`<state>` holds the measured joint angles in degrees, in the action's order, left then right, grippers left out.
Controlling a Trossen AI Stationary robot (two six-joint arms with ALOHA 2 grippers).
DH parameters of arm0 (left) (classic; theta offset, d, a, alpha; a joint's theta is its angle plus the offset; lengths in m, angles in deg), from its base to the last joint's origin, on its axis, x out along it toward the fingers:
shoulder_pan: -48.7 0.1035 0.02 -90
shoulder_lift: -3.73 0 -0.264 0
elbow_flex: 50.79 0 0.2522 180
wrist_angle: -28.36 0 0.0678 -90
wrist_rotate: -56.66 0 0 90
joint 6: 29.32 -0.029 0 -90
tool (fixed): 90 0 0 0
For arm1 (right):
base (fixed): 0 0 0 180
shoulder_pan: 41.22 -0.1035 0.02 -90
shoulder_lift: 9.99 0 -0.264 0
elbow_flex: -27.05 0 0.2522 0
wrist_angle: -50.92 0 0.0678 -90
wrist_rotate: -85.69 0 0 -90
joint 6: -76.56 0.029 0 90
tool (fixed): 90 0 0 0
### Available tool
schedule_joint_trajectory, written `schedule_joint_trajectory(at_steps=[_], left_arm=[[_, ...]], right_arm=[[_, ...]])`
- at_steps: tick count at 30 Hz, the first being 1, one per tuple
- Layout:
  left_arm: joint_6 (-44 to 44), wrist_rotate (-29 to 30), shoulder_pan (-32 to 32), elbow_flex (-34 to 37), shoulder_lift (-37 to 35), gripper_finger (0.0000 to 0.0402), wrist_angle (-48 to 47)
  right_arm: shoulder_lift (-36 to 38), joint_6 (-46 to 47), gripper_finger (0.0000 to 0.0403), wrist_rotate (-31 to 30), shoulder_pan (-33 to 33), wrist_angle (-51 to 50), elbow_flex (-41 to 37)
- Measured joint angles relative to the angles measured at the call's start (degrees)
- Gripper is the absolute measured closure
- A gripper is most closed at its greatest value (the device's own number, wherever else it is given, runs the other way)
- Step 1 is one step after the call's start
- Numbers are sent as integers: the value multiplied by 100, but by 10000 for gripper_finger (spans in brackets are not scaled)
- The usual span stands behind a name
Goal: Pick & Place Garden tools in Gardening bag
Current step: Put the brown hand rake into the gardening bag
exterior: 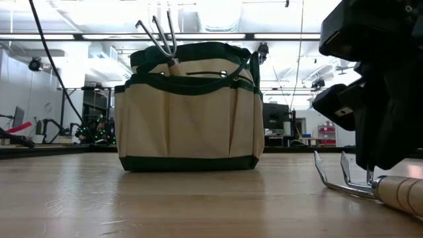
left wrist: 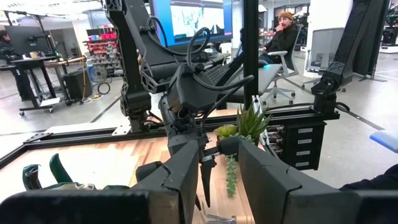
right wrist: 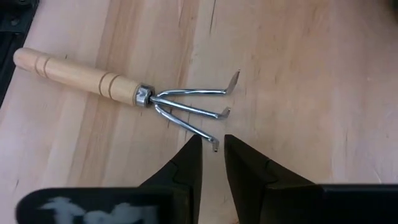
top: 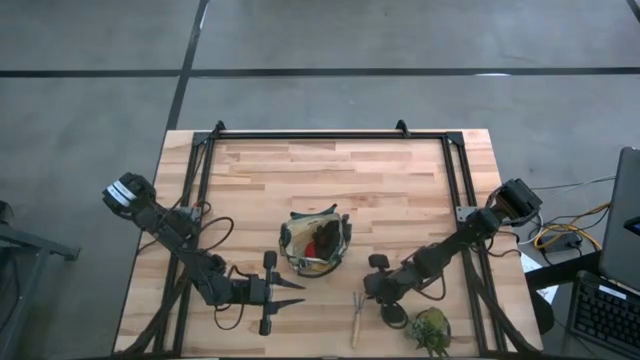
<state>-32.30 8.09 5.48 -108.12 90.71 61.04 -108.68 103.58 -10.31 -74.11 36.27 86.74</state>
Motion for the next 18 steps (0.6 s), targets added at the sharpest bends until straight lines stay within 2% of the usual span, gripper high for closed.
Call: schedule_joint_trajectory(at_steps=[9, 18], left_arm=[[11, -4, 24, 37, 0, 282, -2], [63, -2, 42, 66, 0, 282, 1]], right_arm=[[-4, -115, 391, -189, 2, 28, 0], [-4, -288, 394, -481, 0, 42, 50]])
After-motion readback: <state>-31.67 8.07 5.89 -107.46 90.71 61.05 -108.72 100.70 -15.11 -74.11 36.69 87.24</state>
